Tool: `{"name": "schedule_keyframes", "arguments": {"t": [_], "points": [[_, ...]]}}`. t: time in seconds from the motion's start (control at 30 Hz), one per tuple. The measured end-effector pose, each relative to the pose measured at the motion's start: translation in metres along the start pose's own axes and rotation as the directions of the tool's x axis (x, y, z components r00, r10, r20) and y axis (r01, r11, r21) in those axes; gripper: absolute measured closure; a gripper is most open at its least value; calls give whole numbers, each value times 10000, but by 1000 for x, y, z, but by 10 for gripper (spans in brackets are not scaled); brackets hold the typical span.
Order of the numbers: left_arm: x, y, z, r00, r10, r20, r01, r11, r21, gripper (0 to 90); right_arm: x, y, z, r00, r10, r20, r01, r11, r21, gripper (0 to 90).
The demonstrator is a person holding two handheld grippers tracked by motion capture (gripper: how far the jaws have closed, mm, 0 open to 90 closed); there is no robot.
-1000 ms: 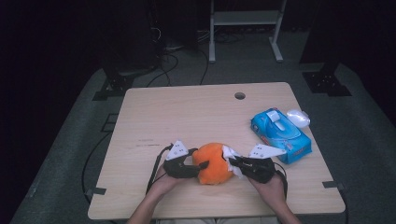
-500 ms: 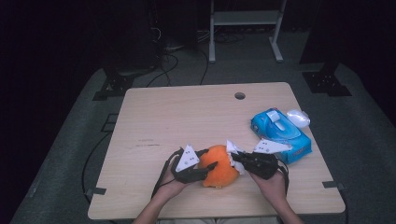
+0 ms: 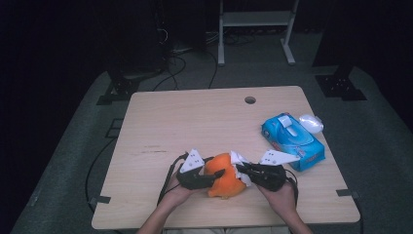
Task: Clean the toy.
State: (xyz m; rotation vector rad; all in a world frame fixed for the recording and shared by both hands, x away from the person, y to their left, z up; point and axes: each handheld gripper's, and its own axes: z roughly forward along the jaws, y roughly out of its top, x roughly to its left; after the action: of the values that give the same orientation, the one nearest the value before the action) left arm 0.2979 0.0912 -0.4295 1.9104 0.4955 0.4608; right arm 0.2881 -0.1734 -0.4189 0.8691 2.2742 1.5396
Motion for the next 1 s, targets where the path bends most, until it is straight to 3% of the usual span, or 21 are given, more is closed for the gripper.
{"name": "schedule_keyframes", "arguments": {"t": [0.07, 0.13, 0.2, 0.3, 0.37, 0.43, 0.5, 0.57, 0.6, 0.67, 0.73, 0.77, 0.83, 0.93, 1.0], "points": [[-7, 5, -1, 9964, 786, -321, -794, 9965, -248, 479, 0, 6, -3, 10000, -76, -47, 74, 9996, -267, 849], [-11, 4, 1, 9933, 1141, -187, -1142, 9934, -66, 466, -2, 6, -3, 9999, -99, 35, 100, 9997, -223, 849], [-10, 0, 2, 9954, 957, 94, -957, 9954, -40, 437, -9, -2, -1, 9997, 213, 72, -213, 9998, -51, 849], [-7, -1, 0, 9967, 733, 345, -734, 9973, -2, 425, -21, -11, -2, 9969, 492, 612, -508, 9984, 253, 849], [-9, -2, 0, 9950, 813, 575, -810, 9967, -64, 424, -18, -6, -6, 9965, 98, 835, -119, 9996, 249, 849], [-13, -2, 1, 9924, 955, 781, -948, 9954, -127, 419, -7, 2, -7, 9989, -174, 432, 179, 9998, -112, 848], [-15, 0, 1, 9918, 982, 813, -977, 9952, -101, 389, 3, 7, -5, 9972, -685, 289, 686, 9976, -13, 848], [-10, 1, -1, 9959, 549, 725, -540, 9984, -146, 322, 3, 5, -3, 9973, -701, 218, 698, 9975, 120, 849], [-5, 2, -2, 9984, -3, 573, 9, 9999, -108, 259, 1, 2, -1, 9983, -561, 181, 558, 9983, 189, 849], [2, 0, -2, 9967, -734, 335, 730, 9973, 114, 135, -4, -3, 0, 9987, -434, 257, 425, 9984, 369, 849], [6, -5, -1, 9921, -1097, 609, 1081, 9937, 287, 165, -8, -4, -2, 9989, -367, 299, 355, 9986, 403, 848], [4, -7, 0, 9918, -991, 808, 972, 9949, 265, 232, -8, -3, -2, 9987, -402, 327, 389, 9985, 391, 848], [0, -5, 0, 9953, -524, 814, 497, 9982, 340, 312, -3, 1, -3, 9980, -545, 311, 535, 9980, 343, 847], [-9, -2, 1, 9953, 148, 955, -174, 9995, 265, 353, 13, 9, -4, 9967, -795, -162, 793, 9968, -101, 847], [-17, 0, 2, 9927, 673, 999, -700, 9973, 233, 368, 25, 15, -3, 9910, -1238, -511, 1223, 9920, -324, 847]]}}
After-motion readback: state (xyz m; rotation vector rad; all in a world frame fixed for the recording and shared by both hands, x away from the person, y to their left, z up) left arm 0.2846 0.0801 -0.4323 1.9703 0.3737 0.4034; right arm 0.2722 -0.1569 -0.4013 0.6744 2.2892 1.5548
